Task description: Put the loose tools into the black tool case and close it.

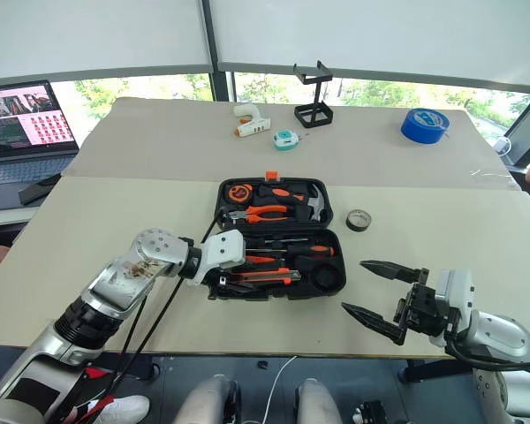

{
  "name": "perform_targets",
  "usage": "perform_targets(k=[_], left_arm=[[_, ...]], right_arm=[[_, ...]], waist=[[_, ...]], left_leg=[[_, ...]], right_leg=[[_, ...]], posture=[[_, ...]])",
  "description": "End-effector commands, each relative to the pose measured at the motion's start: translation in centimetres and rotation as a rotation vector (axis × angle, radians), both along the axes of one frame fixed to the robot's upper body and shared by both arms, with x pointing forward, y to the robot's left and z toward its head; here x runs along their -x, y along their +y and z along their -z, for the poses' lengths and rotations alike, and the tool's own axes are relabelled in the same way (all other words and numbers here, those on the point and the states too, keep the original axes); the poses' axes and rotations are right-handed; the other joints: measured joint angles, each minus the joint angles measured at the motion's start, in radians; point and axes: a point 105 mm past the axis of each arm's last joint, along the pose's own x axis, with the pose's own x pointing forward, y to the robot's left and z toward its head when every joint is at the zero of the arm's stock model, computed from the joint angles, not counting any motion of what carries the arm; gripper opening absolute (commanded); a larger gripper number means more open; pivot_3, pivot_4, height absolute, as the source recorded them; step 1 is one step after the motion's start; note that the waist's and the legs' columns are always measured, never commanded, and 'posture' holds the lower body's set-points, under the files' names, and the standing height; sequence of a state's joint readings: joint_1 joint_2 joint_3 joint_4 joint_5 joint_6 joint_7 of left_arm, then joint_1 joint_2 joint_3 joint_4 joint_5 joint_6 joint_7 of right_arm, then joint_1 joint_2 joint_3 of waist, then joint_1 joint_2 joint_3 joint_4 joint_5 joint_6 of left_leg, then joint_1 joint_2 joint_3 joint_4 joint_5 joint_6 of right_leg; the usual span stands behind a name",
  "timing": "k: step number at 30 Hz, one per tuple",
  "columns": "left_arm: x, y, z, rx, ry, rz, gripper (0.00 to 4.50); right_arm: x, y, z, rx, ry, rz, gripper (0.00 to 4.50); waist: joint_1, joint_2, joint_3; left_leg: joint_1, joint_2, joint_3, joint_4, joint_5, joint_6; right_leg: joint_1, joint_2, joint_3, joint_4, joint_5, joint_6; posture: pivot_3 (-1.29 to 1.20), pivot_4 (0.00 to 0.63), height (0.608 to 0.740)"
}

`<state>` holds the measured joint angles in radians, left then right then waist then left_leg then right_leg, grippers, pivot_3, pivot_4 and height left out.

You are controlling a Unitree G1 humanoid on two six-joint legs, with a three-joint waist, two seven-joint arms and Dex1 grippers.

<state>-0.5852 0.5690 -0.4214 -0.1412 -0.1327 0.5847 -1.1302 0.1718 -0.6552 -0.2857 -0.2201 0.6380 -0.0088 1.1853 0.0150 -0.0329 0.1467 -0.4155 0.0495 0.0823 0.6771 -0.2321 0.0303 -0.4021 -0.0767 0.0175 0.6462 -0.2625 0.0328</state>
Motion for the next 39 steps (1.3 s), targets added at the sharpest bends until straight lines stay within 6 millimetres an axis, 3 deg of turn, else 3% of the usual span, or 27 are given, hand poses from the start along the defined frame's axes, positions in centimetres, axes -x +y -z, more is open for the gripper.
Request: perform_targets(k=[1,3,6,9,12,16,21,22,32,39], left_arm=[[0.0,-0.9,-1.1,0.061,-0.060,0.039,3.69],[-0.3,-1.0,-2.0,0.126,-0.099,0.041,4.40],[-1.0,-0.7,-4.0,0.264,-0.131,0.013,4.49],[-1.1,1.3,-4.9,0.315,-0.157,0.016,4.49],[-0.8,3.2,-4.2,0.271,-0.157,0.028,3.81],[0.3,4.3,-2.5,0.229,-0.131,0.046,2.07],[0.5,4.4,-0.4,0.223,-0.129,0.003,0.18],[0.5,4.4,-0.1,0.224,-0.123,-0.009,0.01],[0.3,3.9,4.3,0.138,-0.015,-0.085,0.01],[0.2,2.8,5.8,0.144,0.053,-0.127,0.01]], right_arm=[[0.1,0.3,-0.6,-0.003,-0.038,-0.003,4.50],[0.0,0.4,-0.5,-0.007,-0.037,-0.003,4.50],[0.1,0.5,-0.4,-0.012,-0.035,-0.002,4.50],[0.0,0.6,-0.3,-0.017,-0.034,0.002,4.50],[0.0,0.6,-0.2,-0.019,-0.033,0.006,4.50],[-0.1,0.6,0.1,-0.024,-0.028,0.008,4.50],[-0.1,0.7,0.3,-0.029,-0.024,0.013,4.50],[-0.1,0.7,0.3,-0.029,-0.023,0.014,4.50],[-0.3,0.8,0.2,-0.029,-0.027,0.016,4.50],[-0.4,0.6,-0.1,-0.027,-0.035,0.019,4.50]], waist=[[0.000,0.000,0.000],[0.000,0.000,0.000],[-0.002,0.000,0.000],[-0.007,0.000,0.000],[-0.010,0.001,0.000],[-0.002,0.001,0.000],[0.002,0.001,0.000],[0.001,0.001,0.000],[-0.002,0.005,-0.003],[0.000,0.011,-0.009]], left_leg=[[0.000,0.000,0.000,0.000,0.000,0.000],[0.000,0.000,0.000,0.000,0.000,0.000],[0.000,0.000,0.000,0.000,0.000,0.000],[0.000,0.000,0.000,0.000,0.000,0.000],[0.001,0.001,0.000,-0.001,0.000,0.000],[0.001,0.000,0.001,0.000,0.000,0.000],[0.001,0.000,0.001,0.000,0.000,0.000],[0.001,0.000,0.001,0.000,0.000,0.000],[0.007,0.000,0.001,0.000,0.000,0.000],[0.016,0.000,0.002,-0.001,-0.001,0.001]], right_leg=[[0.000,0.000,0.000,0.000,0.000,0.000],[0.000,0.000,0.000,0.000,0.000,0.000],[0.000,0.000,0.000,0.000,0.000,0.000],[-0.001,0.000,0.000,0.001,0.000,0.000],[-0.001,0.001,0.000,0.001,0.000,0.000],[0.000,0.000,0.000,0.001,0.000,0.000],[0.000,-0.001,0.000,0.001,0.000,0.000],[0.000,-0.001,0.000,0.001,0.000,0.000],[0.006,0.000,0.000,0.000,0.000,0.000],[0.015,-0.001,0.000,-0.002,0.000,0.000]], posture=[[0.00,0.150,0.740],[0.00,0.150,0.740],[0.00,0.150,0.740],[0.00,0.150,0.740],[0.00,0.150,0.740],[0.00,0.150,0.740],[0.00,0.150,0.740],[0.00,0.150,0.740],[0.00,0.150,0.740],[0.00,0.150,0.740]])
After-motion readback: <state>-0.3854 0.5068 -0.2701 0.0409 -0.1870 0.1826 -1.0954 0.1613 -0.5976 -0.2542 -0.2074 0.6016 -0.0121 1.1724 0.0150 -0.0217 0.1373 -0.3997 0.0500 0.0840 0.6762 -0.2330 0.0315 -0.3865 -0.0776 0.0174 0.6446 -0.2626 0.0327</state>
